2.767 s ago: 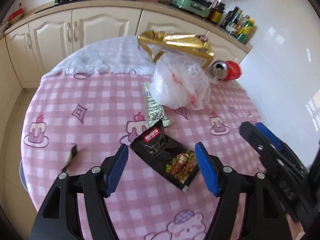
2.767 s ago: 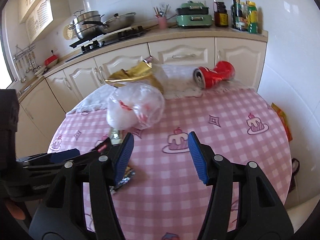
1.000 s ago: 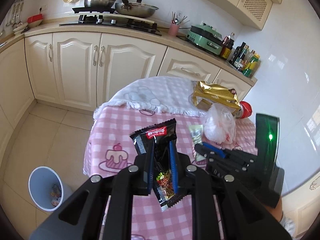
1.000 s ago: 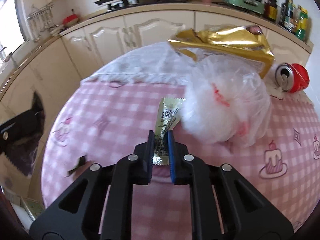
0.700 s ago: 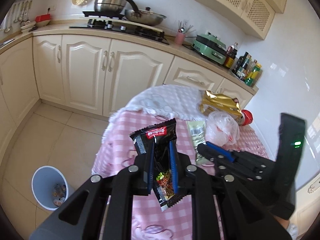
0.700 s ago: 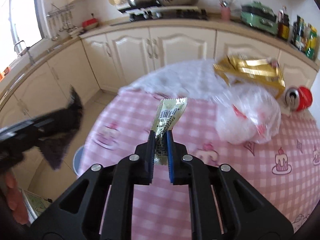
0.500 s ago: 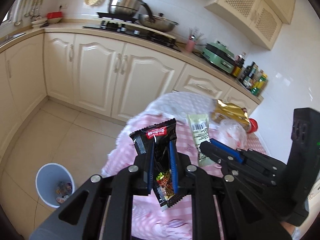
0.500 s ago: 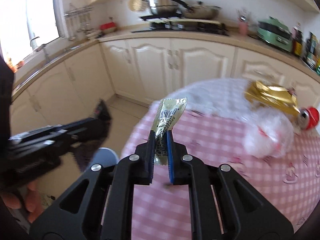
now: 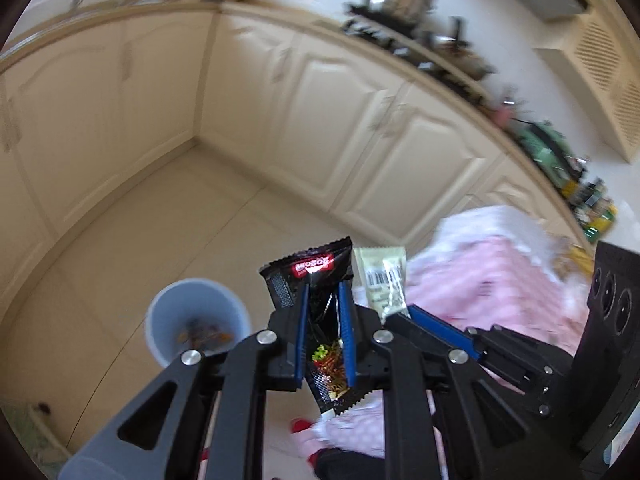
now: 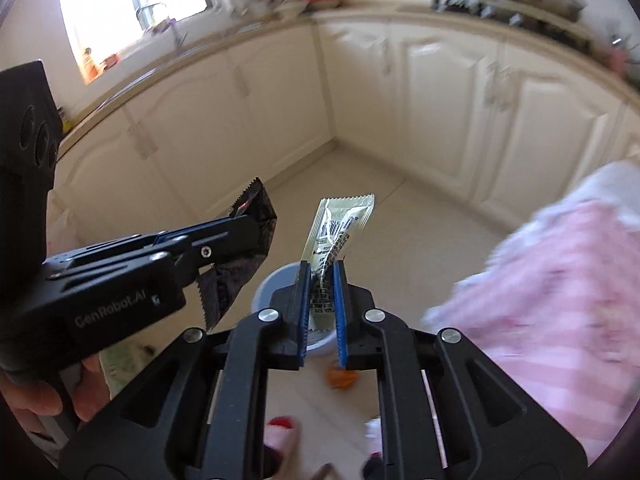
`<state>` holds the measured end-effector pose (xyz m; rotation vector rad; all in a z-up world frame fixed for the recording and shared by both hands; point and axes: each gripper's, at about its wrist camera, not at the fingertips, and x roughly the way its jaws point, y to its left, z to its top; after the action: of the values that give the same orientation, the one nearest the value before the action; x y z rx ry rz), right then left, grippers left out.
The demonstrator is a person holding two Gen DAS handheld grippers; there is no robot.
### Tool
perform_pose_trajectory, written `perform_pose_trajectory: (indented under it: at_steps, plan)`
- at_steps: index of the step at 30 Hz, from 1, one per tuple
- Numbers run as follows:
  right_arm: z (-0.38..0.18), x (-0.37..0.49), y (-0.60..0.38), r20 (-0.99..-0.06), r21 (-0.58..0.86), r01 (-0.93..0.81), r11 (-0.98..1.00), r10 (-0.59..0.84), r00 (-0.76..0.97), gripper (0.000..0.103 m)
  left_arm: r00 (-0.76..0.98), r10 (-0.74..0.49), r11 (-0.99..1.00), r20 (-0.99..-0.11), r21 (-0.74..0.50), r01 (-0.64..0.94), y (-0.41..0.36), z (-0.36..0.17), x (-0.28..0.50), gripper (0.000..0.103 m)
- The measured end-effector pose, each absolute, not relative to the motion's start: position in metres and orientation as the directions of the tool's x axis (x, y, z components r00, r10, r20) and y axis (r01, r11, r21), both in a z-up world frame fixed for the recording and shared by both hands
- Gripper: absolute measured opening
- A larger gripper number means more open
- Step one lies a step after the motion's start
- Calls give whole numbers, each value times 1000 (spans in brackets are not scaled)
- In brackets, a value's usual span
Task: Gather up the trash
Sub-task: 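Carry the black bag and snack packet over the blue bin, then open both tools to drop the bag and packet into the bin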
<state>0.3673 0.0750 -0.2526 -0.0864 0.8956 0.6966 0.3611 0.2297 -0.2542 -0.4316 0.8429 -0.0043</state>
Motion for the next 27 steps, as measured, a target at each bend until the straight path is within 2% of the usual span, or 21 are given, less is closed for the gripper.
perform_pose_trajectory:
  at_steps: [6, 13, 16, 22, 27]
  plan:
    - [-311, 385, 138, -797, 234, -618, 751, 511, 320, 11, 597, -116, 884, -794, -356, -303, 292, -314, 378, 14]
    - [-356, 408, 161, -826, 268, -592, 760, 497, 264, 11, 553, -103, 885, -827, -330, -328, 317, -361, 408, 15]
    - [-367, 414, 165, -833, 275, -585, 763, 493, 252, 11, 551, -96, 882, -829, -327, -339, 321, -371, 418, 19]
    - [-374, 417, 170, -837, 282, -582, 763, 492, 239, 11, 550, -71, 876, -832, -316, -365, 329, -377, 419, 35]
    - [-375, 420, 174, -837, 286, -583, 760, 494, 234, 11, 525, -40, 873, -850, -286, -396, 336, -380, 410, 36]
